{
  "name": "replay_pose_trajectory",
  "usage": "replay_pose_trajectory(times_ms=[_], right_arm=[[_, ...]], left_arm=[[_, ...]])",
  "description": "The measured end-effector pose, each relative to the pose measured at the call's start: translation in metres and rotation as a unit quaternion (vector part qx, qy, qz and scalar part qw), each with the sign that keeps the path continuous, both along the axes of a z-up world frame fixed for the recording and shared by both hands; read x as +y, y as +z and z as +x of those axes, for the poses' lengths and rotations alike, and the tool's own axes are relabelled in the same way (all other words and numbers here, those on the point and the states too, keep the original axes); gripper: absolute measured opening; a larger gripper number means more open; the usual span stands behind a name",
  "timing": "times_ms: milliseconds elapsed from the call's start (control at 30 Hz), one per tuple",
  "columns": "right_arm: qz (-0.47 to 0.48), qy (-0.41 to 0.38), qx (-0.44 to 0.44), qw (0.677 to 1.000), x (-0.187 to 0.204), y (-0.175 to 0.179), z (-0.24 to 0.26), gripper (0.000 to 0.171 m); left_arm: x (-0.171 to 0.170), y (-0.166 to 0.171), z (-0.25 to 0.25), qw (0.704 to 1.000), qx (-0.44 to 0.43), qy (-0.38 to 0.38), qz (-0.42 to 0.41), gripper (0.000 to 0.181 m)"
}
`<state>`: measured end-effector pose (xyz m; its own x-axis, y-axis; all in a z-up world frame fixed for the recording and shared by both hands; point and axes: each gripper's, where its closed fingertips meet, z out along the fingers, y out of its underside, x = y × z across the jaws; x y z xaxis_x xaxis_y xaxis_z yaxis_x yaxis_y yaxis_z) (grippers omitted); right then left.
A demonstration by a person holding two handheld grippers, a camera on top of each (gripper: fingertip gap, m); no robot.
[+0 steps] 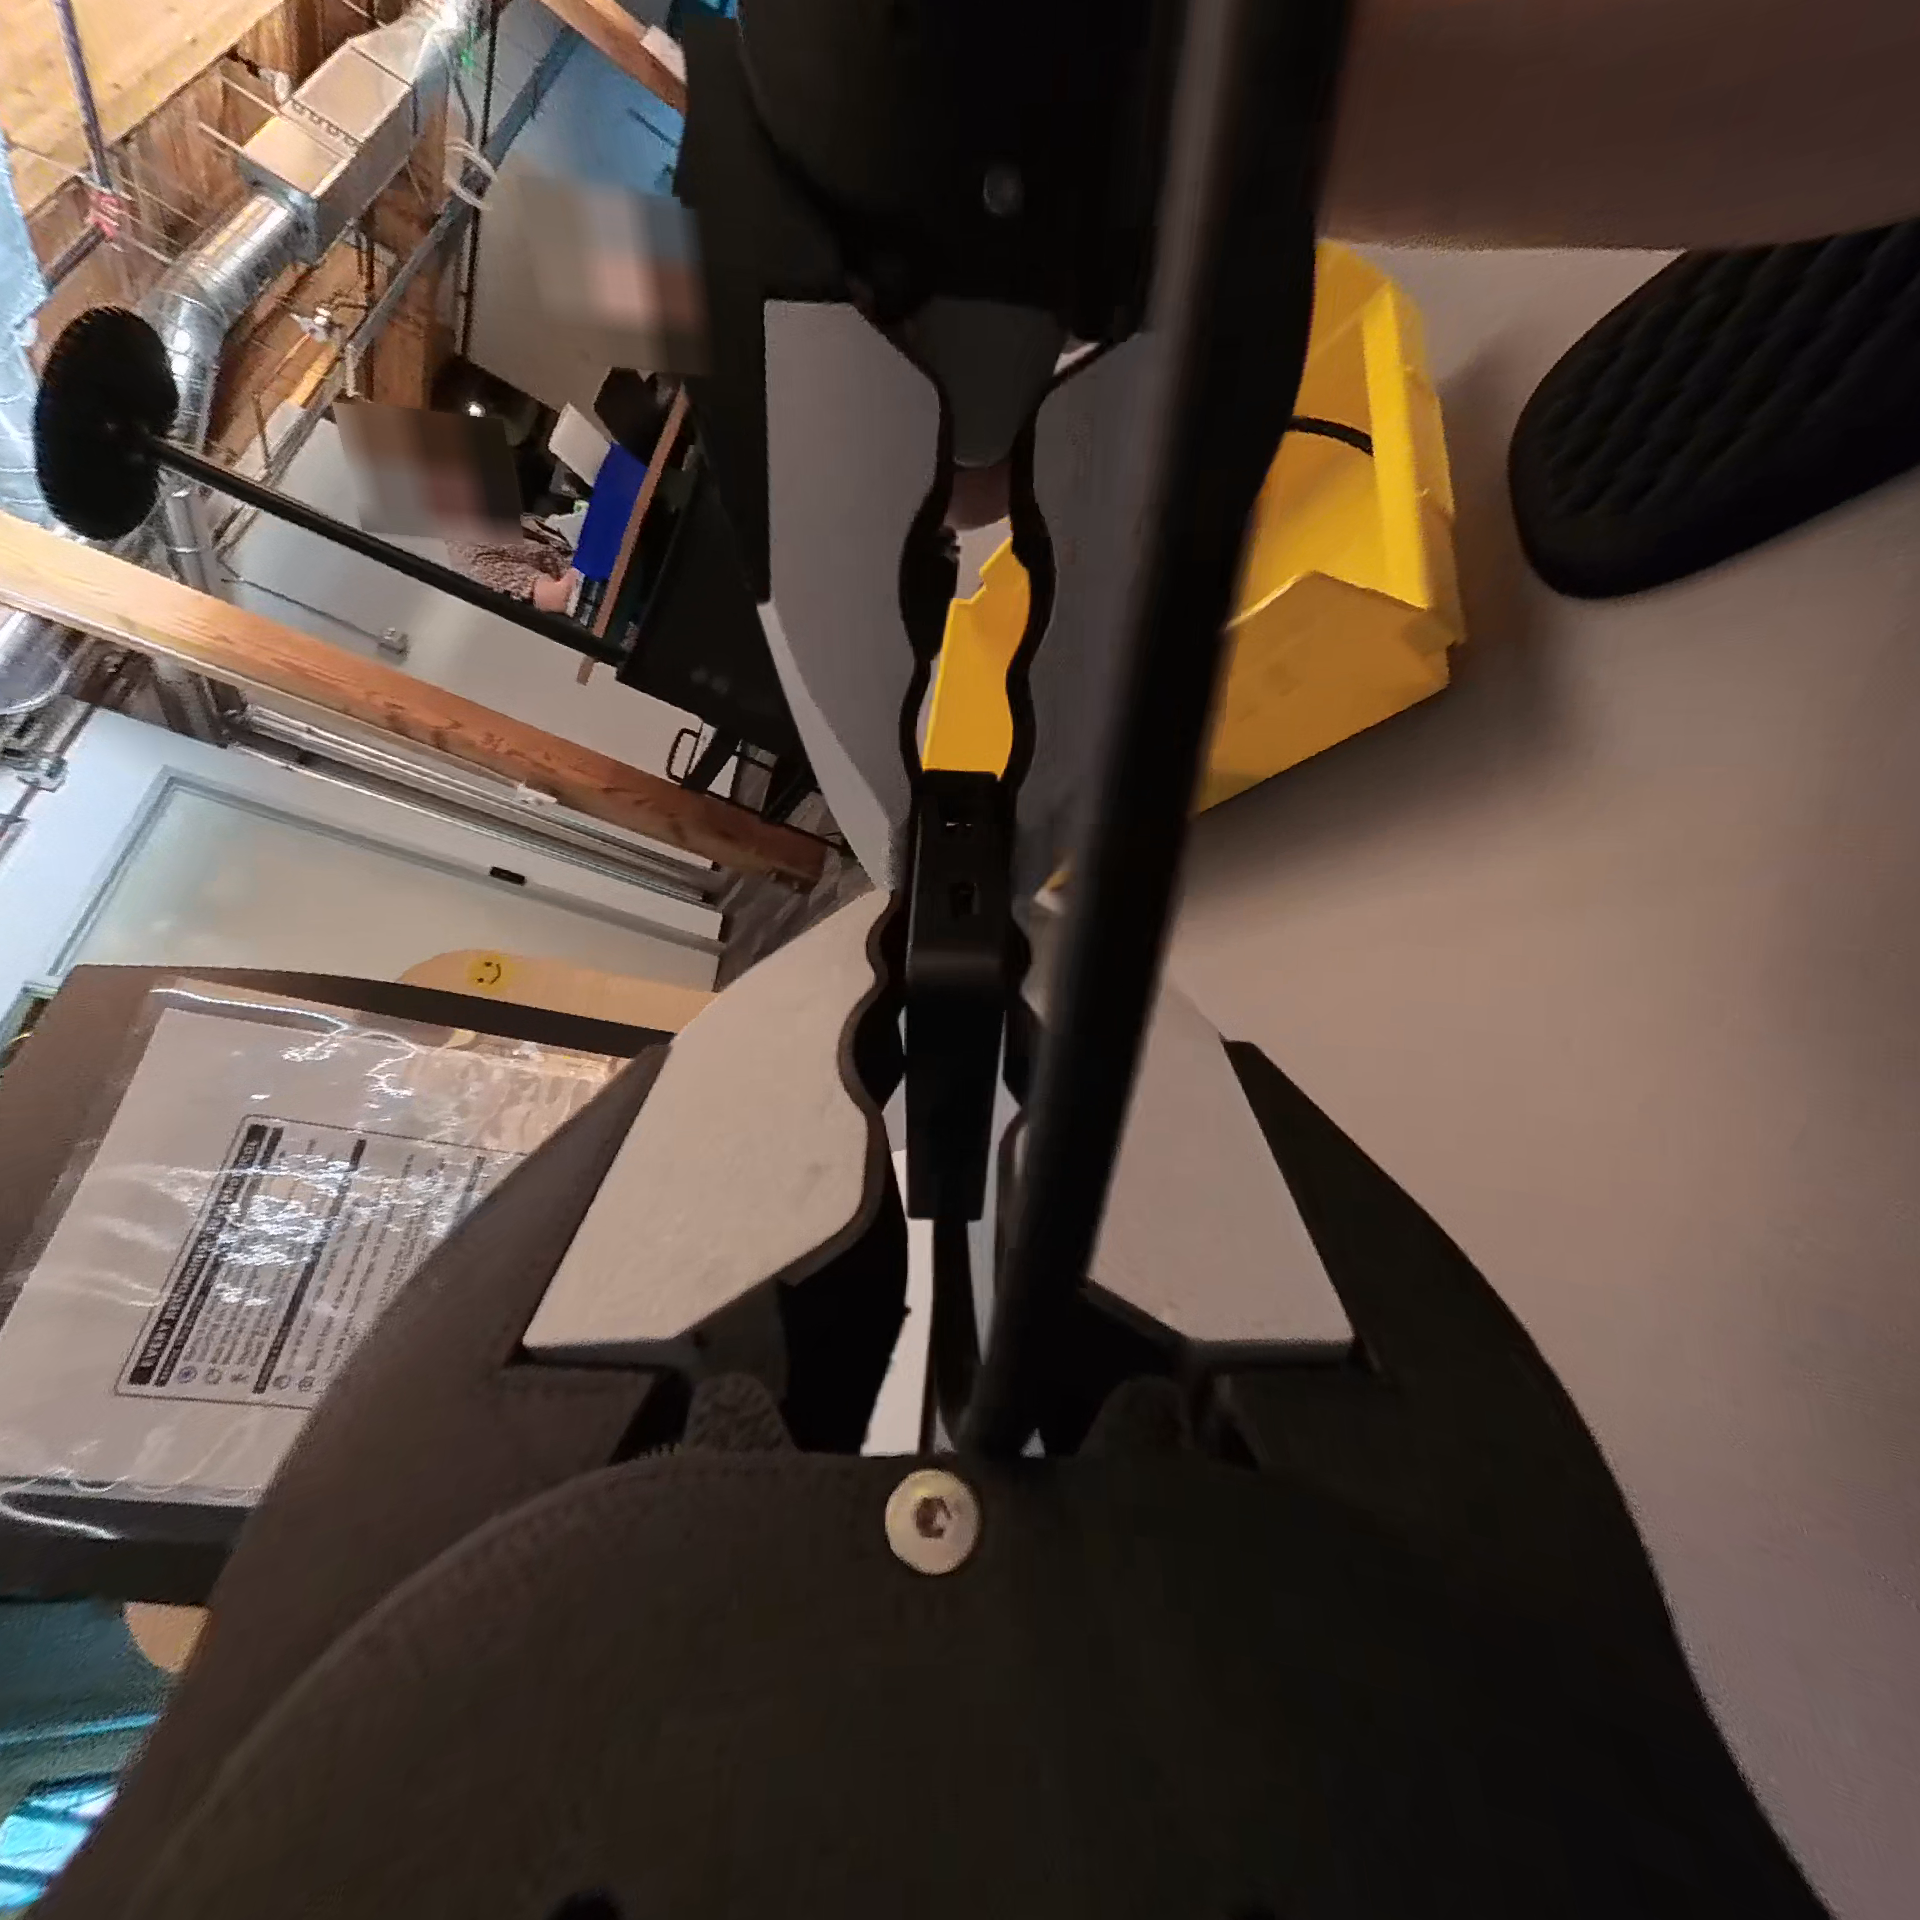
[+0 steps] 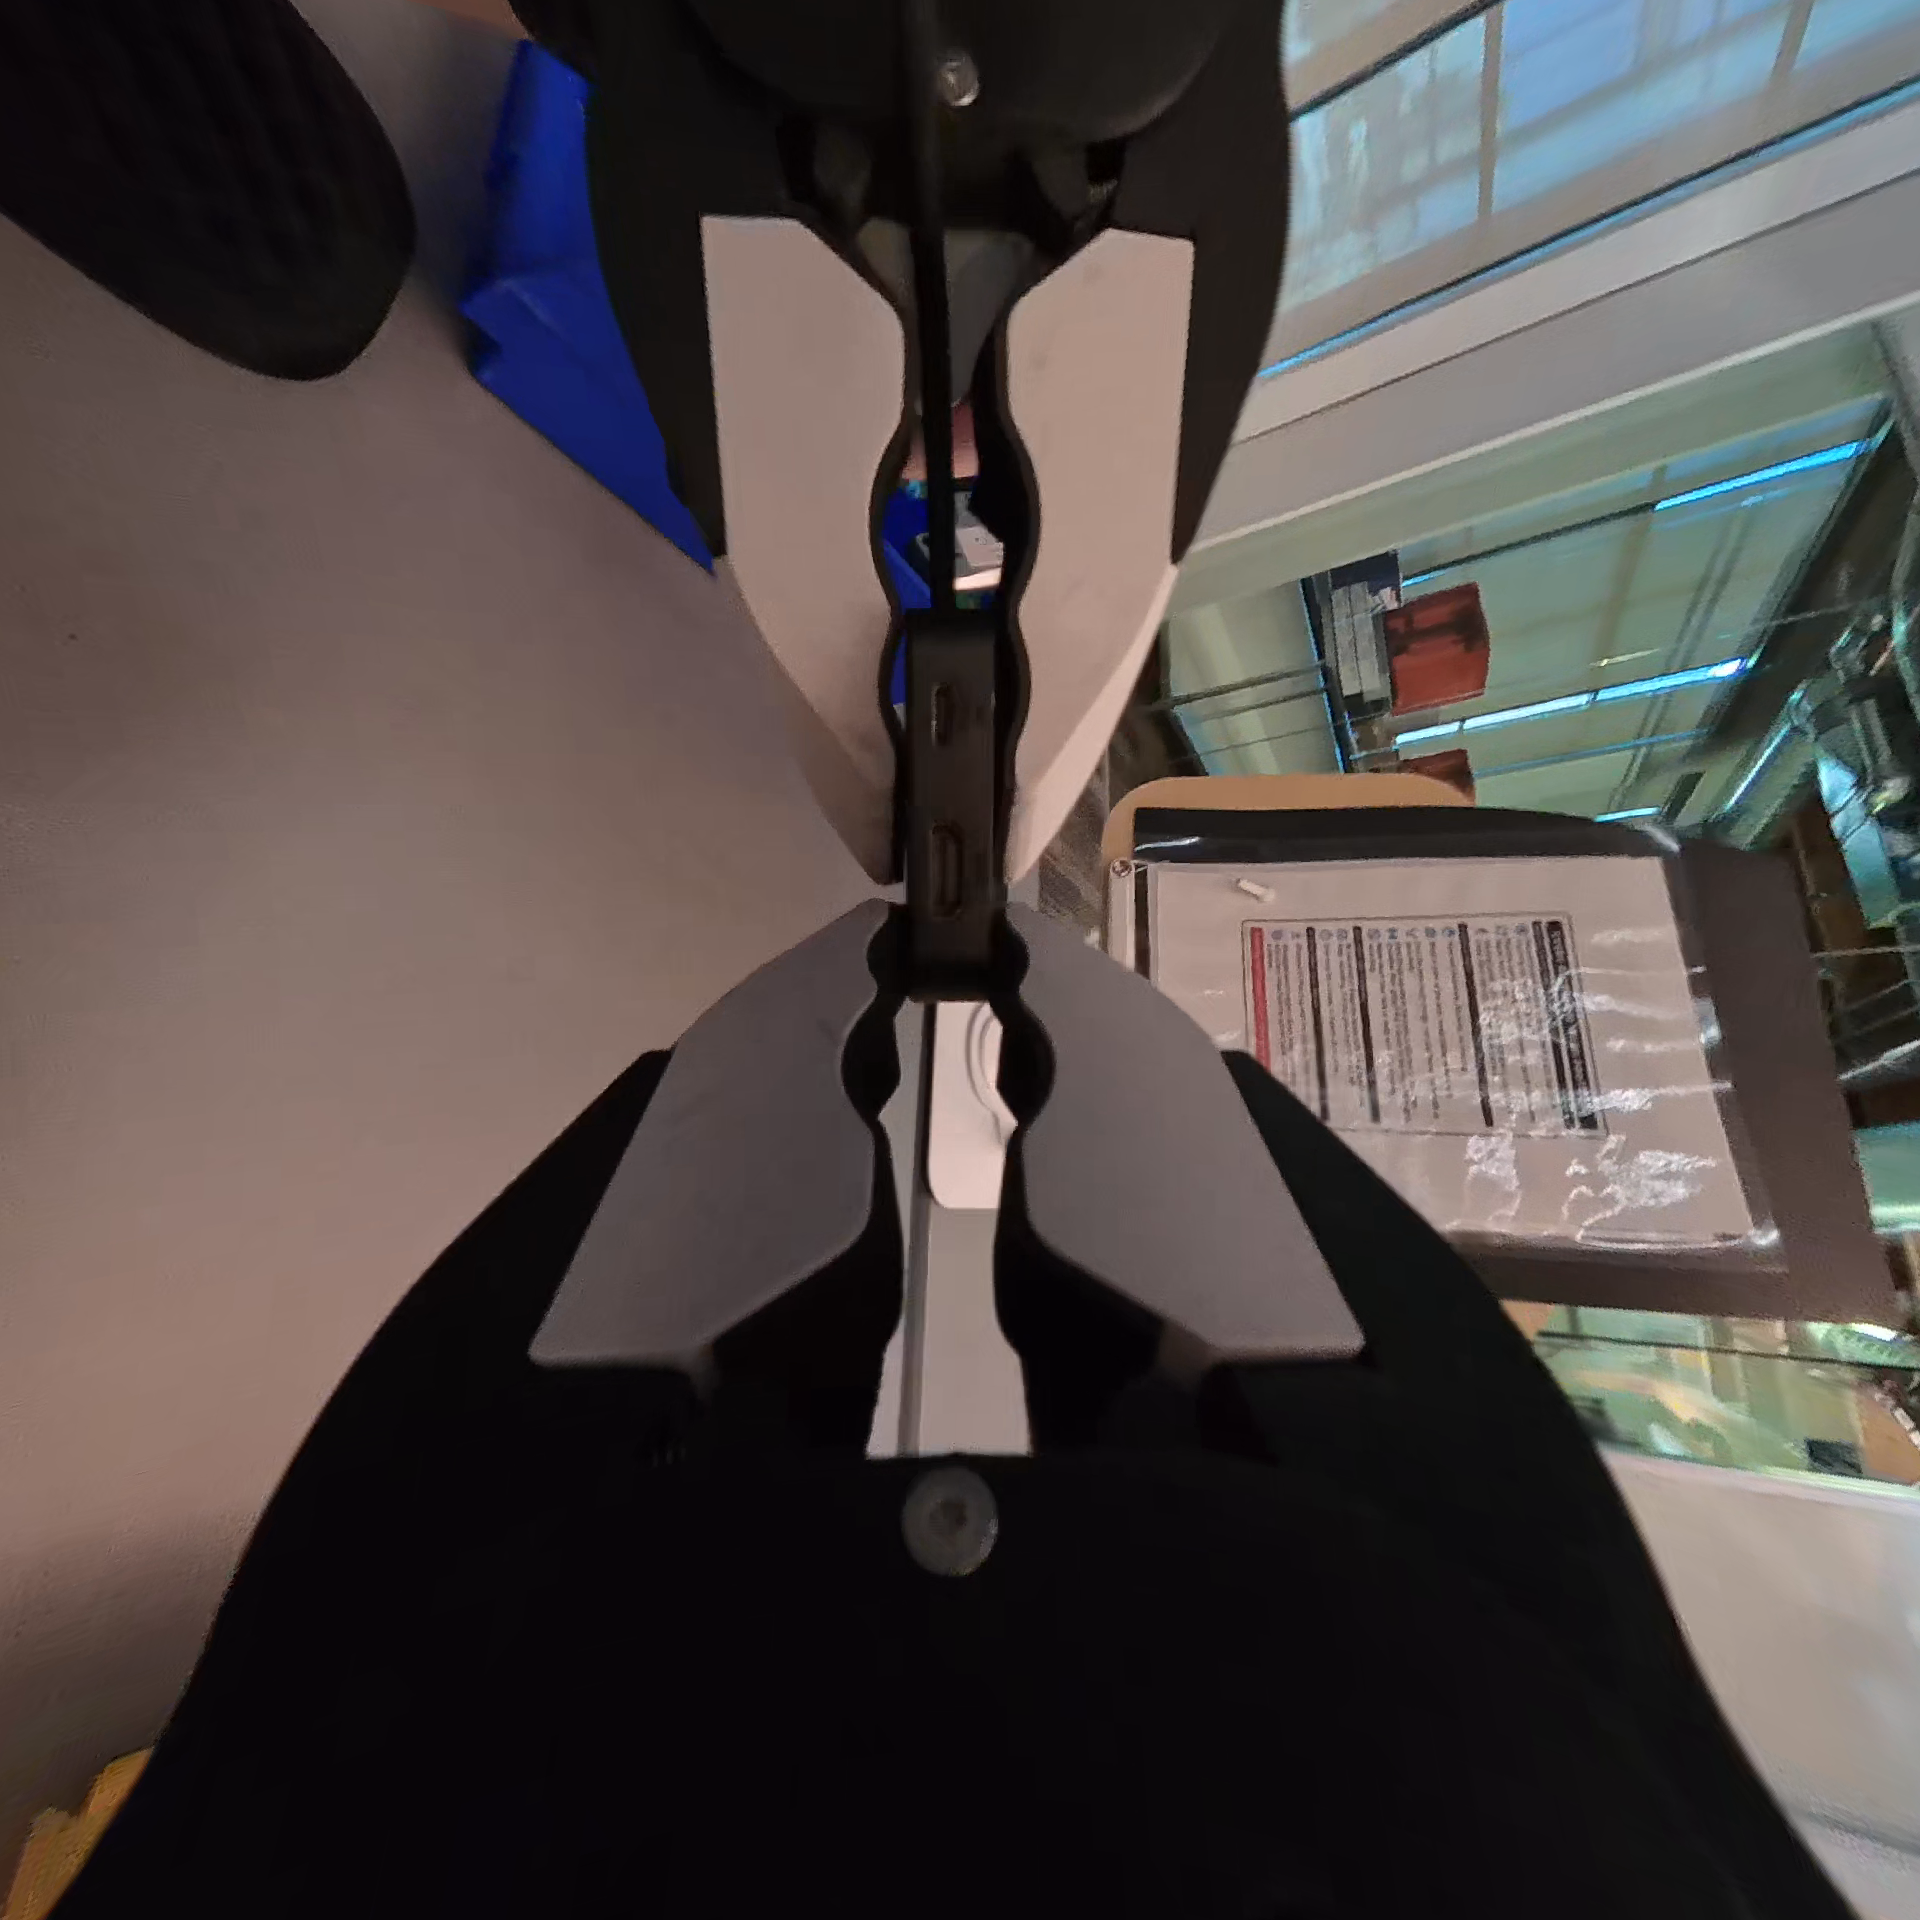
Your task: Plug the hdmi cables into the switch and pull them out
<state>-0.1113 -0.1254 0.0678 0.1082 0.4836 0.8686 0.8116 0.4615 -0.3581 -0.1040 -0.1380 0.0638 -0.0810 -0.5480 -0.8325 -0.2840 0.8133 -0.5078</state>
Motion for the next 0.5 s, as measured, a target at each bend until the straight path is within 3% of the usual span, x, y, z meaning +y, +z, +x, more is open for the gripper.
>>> replay_pose_trajectory(times_ms=[233,300,333,400,500], right_arm=[[-0.007,-0.019,0.024,0.999,0.003,0.007,0.015,0.015],[0.017,-0.02,0.01,1.0,0.006,0.005,0.01,0.025],[0.023,-0.019,0.002,1.0,0.006,0.003,0.006,0.016],[0.027,-0.041,-0.01,0.999,0.01,0.003,0.009,0.015],[0.037,-0.06,0.012,0.997,0.012,0.019,0.031,0.015]], left_arm=[[0.014,0.006,-0.007,1.0,-0.012,0.028,0.005,0.016],[0.016,0.004,-0.003,0.999,-0.008,0.038,0.022,0.013],[0.014,0.002,-0.001,0.999,-0.006,0.035,0.021,0.013],[0.016,0.003,0.001,0.999,-0.013,0.046,0.026,0.014],[0.029,0.025,-0.002,0.992,-0.082,0.094,0.015,0.035]])
